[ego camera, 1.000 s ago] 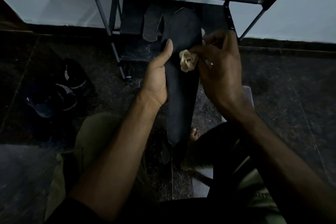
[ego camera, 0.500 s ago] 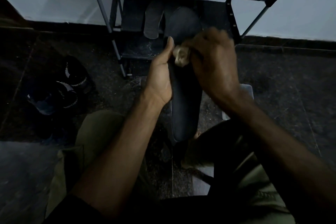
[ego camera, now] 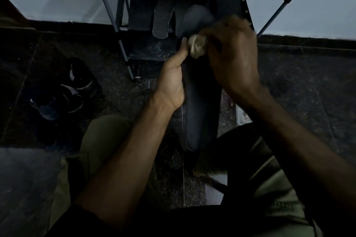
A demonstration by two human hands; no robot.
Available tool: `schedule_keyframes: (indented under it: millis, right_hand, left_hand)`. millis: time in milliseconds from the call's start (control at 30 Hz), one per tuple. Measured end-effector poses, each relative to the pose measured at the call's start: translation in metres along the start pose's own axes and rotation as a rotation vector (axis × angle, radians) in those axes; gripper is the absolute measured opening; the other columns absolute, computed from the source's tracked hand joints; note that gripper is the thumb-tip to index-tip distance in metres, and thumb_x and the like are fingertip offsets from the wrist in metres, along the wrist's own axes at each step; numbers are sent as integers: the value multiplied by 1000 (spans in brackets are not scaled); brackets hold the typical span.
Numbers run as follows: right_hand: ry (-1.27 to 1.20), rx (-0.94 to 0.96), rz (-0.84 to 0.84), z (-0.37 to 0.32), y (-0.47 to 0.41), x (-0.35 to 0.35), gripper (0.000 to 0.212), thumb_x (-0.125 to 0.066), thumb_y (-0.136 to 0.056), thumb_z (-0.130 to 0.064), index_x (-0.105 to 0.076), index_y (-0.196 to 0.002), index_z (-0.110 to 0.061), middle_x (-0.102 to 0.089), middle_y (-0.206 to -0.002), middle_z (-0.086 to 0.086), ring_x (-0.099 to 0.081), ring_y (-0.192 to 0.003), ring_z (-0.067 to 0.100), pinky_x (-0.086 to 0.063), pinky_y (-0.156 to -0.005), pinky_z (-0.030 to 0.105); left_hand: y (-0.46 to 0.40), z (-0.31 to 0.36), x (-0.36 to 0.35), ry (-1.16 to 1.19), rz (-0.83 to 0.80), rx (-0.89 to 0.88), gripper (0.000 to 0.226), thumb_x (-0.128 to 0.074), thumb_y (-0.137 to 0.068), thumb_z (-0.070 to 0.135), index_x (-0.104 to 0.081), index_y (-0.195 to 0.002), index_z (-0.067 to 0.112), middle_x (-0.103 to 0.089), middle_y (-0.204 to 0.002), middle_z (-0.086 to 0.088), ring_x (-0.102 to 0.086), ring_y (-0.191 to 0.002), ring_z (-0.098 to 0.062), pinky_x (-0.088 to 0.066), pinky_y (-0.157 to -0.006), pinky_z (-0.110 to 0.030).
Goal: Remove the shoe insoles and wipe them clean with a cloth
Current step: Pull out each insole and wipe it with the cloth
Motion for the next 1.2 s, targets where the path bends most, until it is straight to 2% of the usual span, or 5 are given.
schedule_keyframes:
  millis: [333,533,733,1000,1200]
  right_hand:
    - [-66,-6,-75,-17,25,-7,15,-56,-91,-13,-71,-95,-11,-63,-92,8,-56,-82,27,-47,-69,47]
    - [-12,-99,88,17,-21,-2,22,-53,-92,-13,-73,-101,-18,-69,-96,5,-59,-87,21,-47,-74,39]
    - [-112,-10,-29,-11,10,-5,19,-57,-89,-13,-74,-97,-13,-67,-91,10,-58,-83,27,-46,-68,42]
    - [-15,-55,40,21,-38,-4,26,-50,-92,-11,-74,-99,-17,-71,-95,6,-63,-85,20,-50,-74,40]
    - [-126,-21,-41,-11,0,-8,20,-56,-89,-15,-73,-100,-15,-65,-95,10,-58,-87,28,-47,-71,43]
  left_hand:
    - [-7,1,8,-3,39,-1,69,-26,-105,34,-78,-66,11,-74,-75,-7,-72,-72,-15,-58,-67,-24]
    - [-7,-4,8,-17,-48,-21,41,-34,-103,32,-59,-125,8,-62,-126,-13,-55,-124,-28,-40,-110,-40]
    - [-8,0,10,-16,9,-6,32,-50,-86,28,-78,-86,12,-73,-95,-9,-70,-91,-21,-55,-86,-30]
    - [-5,-5,4,-31,-61,43,40,-32,-104,32,-59,-123,11,-64,-123,-9,-57,-120,-24,-38,-111,-41]
    - [-7,-2,11,-51,-6,58,50,-34,-103,32,-78,-89,14,-74,-93,-7,-71,-88,-19,-56,-82,-29]
Point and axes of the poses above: each hand's wrist, its own y-axis away from the middle knuckle, its own x-axis out of the back of the hand, z = x × y, the point moved 2 cm from there along -y, towards the middle knuckle
